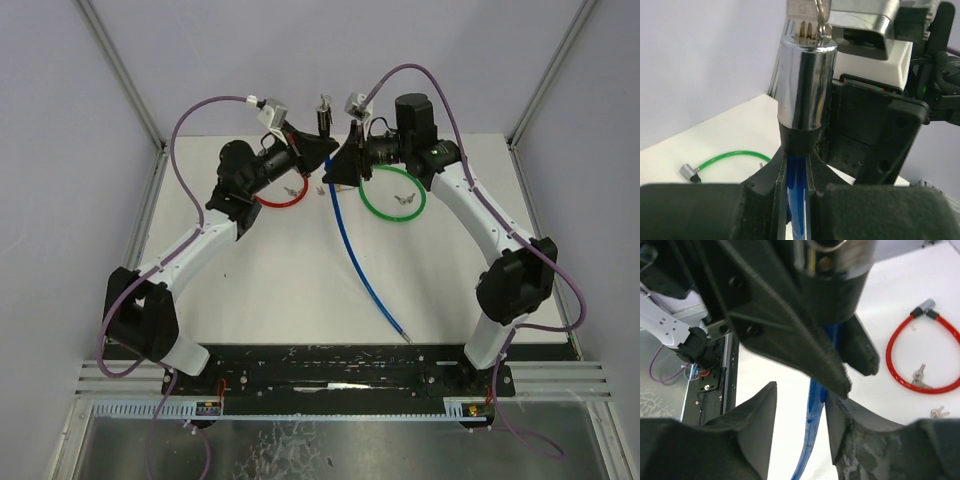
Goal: Lock with the key
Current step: Adjust the lock.
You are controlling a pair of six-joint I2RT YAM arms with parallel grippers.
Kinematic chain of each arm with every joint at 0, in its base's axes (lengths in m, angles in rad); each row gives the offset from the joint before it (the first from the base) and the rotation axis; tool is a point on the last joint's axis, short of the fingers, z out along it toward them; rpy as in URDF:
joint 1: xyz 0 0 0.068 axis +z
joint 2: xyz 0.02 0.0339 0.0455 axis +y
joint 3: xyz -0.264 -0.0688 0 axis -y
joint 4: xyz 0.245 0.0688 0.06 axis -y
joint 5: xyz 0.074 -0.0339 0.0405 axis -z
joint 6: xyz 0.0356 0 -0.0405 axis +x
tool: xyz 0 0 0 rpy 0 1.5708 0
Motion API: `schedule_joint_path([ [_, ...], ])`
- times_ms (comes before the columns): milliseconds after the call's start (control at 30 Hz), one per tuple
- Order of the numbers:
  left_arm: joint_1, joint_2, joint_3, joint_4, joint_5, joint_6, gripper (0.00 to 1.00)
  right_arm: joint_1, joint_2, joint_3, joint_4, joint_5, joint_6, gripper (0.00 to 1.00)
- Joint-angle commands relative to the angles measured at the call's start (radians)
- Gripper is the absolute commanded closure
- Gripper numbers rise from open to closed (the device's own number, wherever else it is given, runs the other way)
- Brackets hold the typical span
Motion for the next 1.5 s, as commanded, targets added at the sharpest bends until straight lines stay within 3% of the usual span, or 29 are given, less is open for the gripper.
schedule_joint_path([
  [0,0.048,-0.012,0.106,0.143,0.179,-0.026,0.99,-0.004,-0.099,0.008,0.015,-0.128,-0.012,0.48],
  [67,0.055,0.002,0.148,0.168,0.254,-0.046,0.99,-0.014,-0.105,-0.030,0.113,-0.178,0.064,0.44],
  [167,0.059,0.037,0.246,0.193,0.375,-0.107,0.99,-0.037,-0.105,-0.121,0.390,-0.253,0.303,0.44],
  [300,0.059,0.066,0.317,0.235,0.412,-0.160,0.99,-0.045,-0.104,-0.223,0.841,-0.298,0.687,0.44],
  [400,0.059,0.087,0.361,0.258,0.421,-0.194,0.99,-0.045,-0.070,-0.264,1.314,-0.303,1.044,0.44],
  [467,0.058,0.107,0.380,0.299,0.423,-0.236,0.99,-0.045,-0.033,-0.232,1.491,-0.290,1.197,0.46],
  [700,0.057,0.139,0.423,0.355,0.416,-0.292,0.99,-0.043,0.017,-0.121,1.439,-0.267,1.226,0.62],
  [833,0.057,0.147,0.414,0.388,0.426,-0.327,0.99,-0.044,0.023,-0.099,1.413,-0.284,1.215,0.99],
  [867,0.057,0.145,0.404,0.387,0.425,-0.326,0.96,-0.046,0.019,-0.104,1.418,-0.284,1.216,1.00],
  [1033,0.056,0.103,0.260,0.422,0.385,-0.321,0.61,-0.067,0.002,-0.097,1.455,-0.257,1.252,1.00],
  [1133,0.039,0.080,0.151,0.517,0.330,-0.340,0.49,-0.080,0.014,-0.092,1.489,-0.241,1.291,1.00],
  [1467,-0.007,0.086,0.099,0.646,0.172,-0.370,0.47,-0.080,0.000,-0.120,1.436,-0.233,1.229,1.00],
])
